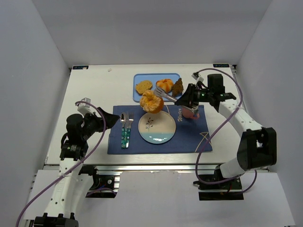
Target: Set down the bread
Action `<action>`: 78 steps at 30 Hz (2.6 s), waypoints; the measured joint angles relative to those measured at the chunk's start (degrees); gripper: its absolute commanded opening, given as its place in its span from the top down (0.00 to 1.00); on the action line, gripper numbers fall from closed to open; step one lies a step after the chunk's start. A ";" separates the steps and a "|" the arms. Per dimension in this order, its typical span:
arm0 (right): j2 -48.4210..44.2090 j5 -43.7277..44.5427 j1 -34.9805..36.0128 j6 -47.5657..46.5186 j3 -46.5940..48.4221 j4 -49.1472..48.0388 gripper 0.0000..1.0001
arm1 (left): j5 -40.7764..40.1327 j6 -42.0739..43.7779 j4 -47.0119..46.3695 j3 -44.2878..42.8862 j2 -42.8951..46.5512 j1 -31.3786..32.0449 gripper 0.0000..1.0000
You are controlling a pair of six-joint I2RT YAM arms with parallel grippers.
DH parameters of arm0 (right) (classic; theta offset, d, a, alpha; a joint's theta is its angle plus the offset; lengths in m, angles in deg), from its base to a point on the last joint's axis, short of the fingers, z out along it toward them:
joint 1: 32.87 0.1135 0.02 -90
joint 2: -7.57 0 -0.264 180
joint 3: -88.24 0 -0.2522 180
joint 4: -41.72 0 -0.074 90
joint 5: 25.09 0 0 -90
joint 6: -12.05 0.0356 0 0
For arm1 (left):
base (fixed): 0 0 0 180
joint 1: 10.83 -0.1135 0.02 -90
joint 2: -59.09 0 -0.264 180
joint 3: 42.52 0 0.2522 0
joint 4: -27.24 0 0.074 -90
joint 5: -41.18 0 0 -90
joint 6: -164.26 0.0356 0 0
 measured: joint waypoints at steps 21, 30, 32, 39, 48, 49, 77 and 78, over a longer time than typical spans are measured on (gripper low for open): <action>-13.86 -0.96 3.06 -2.91 -17.35 6.64 0.47 | 0.35 -0.22 1.16 0.13 4.74 0.00 0.20; -14.32 -0.94 3.04 -4.92 -14.84 6.60 0.46 | 0.35 -0.35 2.01 0.13 5.25 0.00 0.20; -14.36 -0.85 2.84 -5.31 -13.55 6.49 0.51 | 0.33 -0.35 2.10 0.13 5.27 0.00 0.20; -14.73 -0.59 -1.16 -6.19 -8.55 5.55 0.68 | 0.35 -0.35 2.05 0.13 5.22 0.00 0.20; -9.88 5.77 -21.40 -12.79 -0.22 4.98 0.72 | 0.81 -0.35 0.11 0.15 3.30 0.00 0.20; -8.79 8.39 -22.82 -15.02 0.22 4.85 0.72 | 1.01 -0.37 -0.31 0.17 2.89 0.00 0.20; 4.48 37.33 -26.64 -45.22 -14.91 -3.30 0.11 | 1.88 -0.35 -5.42 0.46 -1.84 0.00 0.19; 3.69 37.42 -26.99 -45.13 -14.75 -2.43 0.11 | 1.88 -0.33 -5.38 0.46 -1.79 0.00 0.19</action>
